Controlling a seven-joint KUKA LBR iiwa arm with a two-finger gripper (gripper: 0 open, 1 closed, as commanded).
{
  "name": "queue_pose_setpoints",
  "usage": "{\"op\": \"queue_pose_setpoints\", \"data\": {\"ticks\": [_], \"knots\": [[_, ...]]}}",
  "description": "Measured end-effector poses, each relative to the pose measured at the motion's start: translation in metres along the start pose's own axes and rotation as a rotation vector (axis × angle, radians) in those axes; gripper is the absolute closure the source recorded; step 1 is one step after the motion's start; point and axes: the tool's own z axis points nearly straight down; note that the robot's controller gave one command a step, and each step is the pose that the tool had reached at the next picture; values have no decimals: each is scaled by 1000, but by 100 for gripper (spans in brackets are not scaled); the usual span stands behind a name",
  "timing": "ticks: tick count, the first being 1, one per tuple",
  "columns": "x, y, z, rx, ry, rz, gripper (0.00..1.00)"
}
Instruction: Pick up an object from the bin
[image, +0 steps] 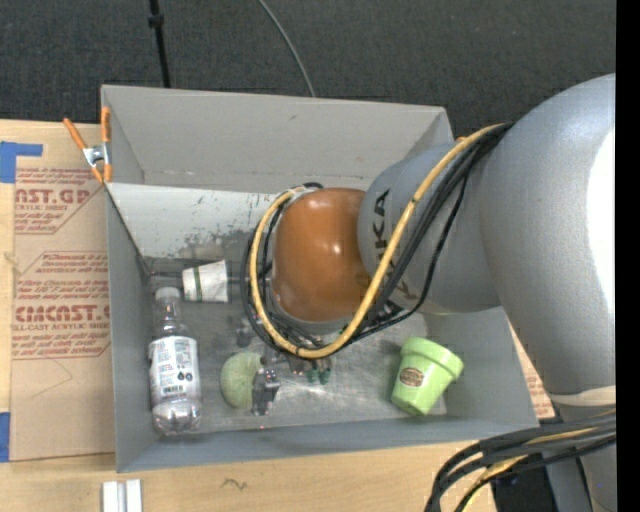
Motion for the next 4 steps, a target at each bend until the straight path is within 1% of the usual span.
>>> {"op": "queue_pose_setpoints", "data": {"ticks": [1,2,3,4], "knots": [[-2,0,-12,0,-7,-37,0],[6,-4,47,0,-11,-147,0],[-3,-2,65,-5,-32,-137,100],[-3,-1,64,-7,-35,-134,100]]}}
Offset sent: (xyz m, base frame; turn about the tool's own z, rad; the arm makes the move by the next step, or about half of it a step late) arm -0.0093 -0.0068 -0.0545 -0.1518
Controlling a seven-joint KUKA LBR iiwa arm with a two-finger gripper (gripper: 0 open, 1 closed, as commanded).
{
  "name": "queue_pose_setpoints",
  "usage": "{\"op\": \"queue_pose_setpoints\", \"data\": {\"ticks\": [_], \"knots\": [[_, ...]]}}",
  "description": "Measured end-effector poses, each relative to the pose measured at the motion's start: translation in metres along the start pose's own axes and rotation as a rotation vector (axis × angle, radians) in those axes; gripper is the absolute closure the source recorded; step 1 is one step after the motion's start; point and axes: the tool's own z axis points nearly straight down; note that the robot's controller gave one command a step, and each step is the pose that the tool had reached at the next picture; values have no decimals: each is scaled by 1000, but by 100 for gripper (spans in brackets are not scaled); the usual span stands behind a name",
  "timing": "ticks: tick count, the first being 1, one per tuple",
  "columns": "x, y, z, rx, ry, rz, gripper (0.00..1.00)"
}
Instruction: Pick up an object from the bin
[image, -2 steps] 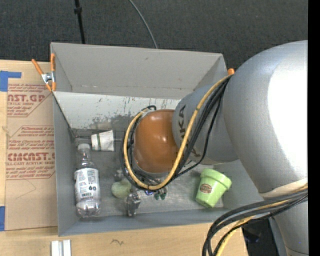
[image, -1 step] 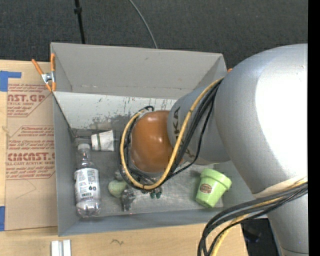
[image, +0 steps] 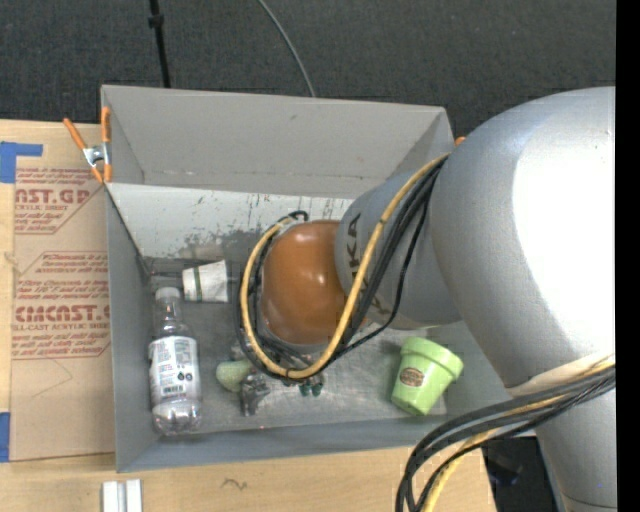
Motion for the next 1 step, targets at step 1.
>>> {"op": "queue_pose_setpoints", "data": {"ticks": [1], "knots": [[0,0,-2,1,5,0,100]]}}
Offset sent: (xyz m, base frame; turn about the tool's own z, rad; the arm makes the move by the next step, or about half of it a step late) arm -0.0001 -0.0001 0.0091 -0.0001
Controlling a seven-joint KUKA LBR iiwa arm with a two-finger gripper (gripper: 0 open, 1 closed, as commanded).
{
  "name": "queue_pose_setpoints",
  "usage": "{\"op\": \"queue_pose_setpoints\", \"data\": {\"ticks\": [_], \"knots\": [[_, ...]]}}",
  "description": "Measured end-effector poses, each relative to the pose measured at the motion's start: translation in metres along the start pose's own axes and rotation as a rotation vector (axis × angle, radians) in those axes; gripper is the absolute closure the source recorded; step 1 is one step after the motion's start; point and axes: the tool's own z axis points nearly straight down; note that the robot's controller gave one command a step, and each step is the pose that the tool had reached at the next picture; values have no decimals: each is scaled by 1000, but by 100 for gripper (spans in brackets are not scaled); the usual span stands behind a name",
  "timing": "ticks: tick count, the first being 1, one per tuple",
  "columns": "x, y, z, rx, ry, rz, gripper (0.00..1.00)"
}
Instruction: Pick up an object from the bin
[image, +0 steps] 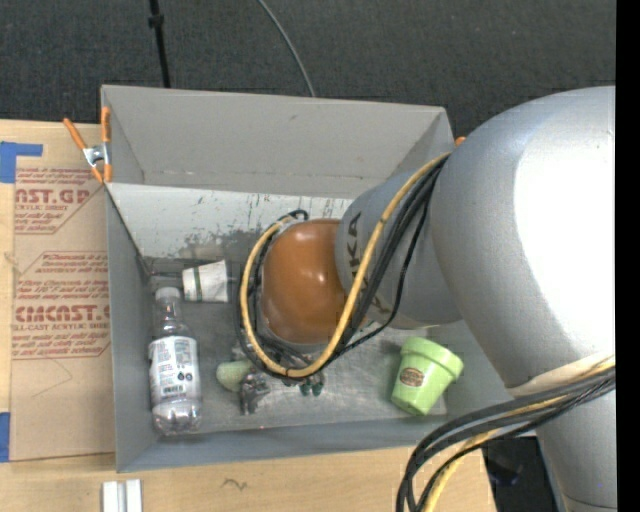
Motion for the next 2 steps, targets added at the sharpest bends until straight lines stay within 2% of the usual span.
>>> {"op": "queue_pose_setpoints", "data": {"ticks": [2], "knots": [[1,0,-10,2,13,0,100]]}}
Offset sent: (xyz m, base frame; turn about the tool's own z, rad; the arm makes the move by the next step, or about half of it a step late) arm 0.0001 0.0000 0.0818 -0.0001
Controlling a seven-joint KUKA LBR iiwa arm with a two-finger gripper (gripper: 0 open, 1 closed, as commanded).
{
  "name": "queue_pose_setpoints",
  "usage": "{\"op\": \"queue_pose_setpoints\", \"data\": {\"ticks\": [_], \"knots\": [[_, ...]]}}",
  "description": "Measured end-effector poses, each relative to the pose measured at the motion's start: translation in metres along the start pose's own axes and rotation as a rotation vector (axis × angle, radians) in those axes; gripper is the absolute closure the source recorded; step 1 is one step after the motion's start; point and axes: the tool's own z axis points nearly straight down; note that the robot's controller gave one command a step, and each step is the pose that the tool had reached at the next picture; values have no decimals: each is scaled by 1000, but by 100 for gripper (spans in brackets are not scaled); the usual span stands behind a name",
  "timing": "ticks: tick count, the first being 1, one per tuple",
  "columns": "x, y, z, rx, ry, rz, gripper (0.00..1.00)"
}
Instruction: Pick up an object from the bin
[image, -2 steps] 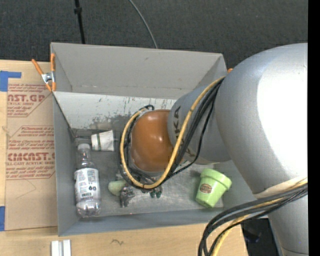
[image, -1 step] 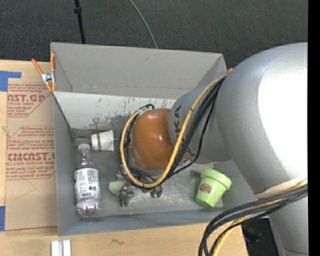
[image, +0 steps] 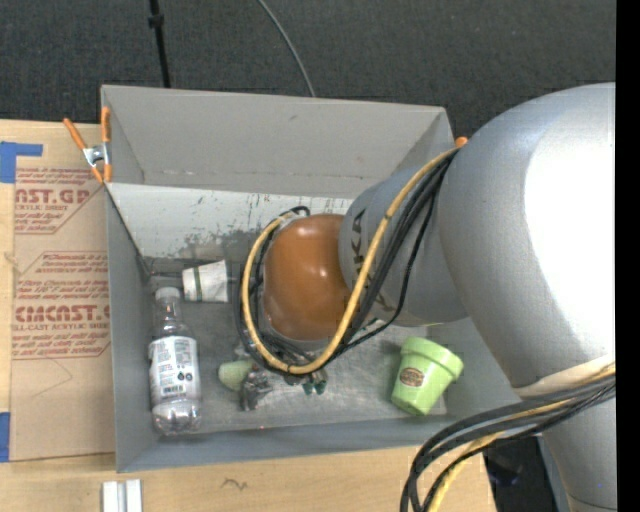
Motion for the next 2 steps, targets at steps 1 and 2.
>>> {"op": "queue_pose_setpoints", "data": {"ticks": [1,2], "knots": [[2,0,-18,2,10,-1,100],[1,0,-32,2,10,0,100]]}}
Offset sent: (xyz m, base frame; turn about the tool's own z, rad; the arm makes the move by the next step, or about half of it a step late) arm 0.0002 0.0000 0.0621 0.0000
